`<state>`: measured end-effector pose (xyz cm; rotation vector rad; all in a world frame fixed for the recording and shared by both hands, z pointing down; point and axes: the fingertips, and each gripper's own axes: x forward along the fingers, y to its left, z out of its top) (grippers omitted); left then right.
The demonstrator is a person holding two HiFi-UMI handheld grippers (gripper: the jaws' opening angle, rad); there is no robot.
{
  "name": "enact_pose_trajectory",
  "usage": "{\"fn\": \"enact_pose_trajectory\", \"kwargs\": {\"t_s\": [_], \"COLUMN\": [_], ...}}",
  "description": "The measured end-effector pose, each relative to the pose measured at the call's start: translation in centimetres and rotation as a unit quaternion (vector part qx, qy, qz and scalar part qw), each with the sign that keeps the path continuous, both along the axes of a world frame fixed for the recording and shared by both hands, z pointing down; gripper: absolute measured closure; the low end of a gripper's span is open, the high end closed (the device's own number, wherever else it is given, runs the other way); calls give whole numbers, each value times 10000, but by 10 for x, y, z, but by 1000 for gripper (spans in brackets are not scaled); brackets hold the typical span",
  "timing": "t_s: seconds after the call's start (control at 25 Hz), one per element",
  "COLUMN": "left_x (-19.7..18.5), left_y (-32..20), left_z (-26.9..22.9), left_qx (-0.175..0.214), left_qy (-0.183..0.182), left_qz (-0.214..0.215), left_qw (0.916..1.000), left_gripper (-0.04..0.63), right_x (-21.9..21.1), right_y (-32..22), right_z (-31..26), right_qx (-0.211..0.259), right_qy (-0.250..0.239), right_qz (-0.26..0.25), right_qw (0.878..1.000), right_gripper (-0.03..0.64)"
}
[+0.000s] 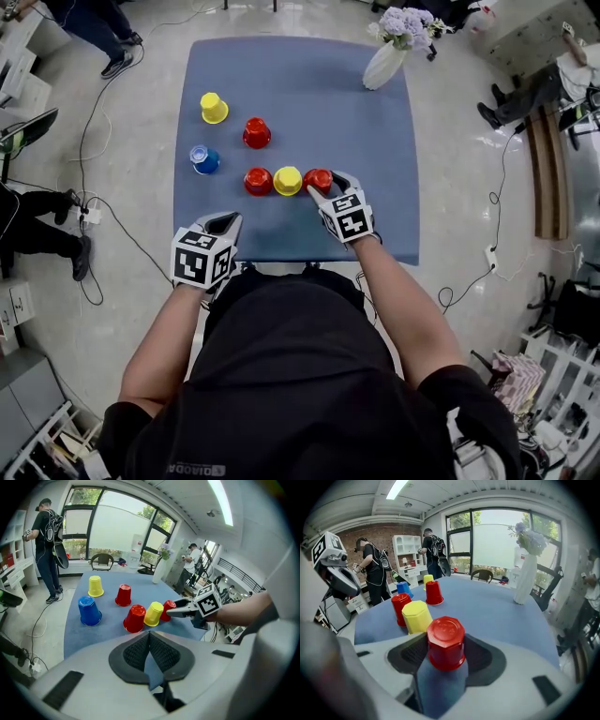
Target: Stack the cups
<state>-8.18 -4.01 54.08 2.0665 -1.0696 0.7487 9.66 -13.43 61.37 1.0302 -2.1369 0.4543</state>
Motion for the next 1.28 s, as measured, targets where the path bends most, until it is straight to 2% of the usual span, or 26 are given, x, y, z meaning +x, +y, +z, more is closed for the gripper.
{"fn": "enact_pose_trajectory", "kwargs": {"t_s": [0.48, 0.92, 1.28], "left_x": [-1, -7, -7], "left_y": [-1, -1, -5], "left_z": [1, -3, -4], "left_qx": [10, 39, 62], "left_qy": [40, 22, 47], "left_qz": [-3, -7, -1], "left_qw": [10000, 10000, 10000], "left_gripper": [591, 591, 591], "right_x": [0, 11, 16], "right_y": [2, 17, 32], "right_z": [2, 17, 1], "right_qx": [6, -318, -237], "right_qy": [87, 408, 200], "right_qz": [16, -152, -96], "right_qw": [10000, 9985, 9995], "right_gripper": [380, 377, 377]}}
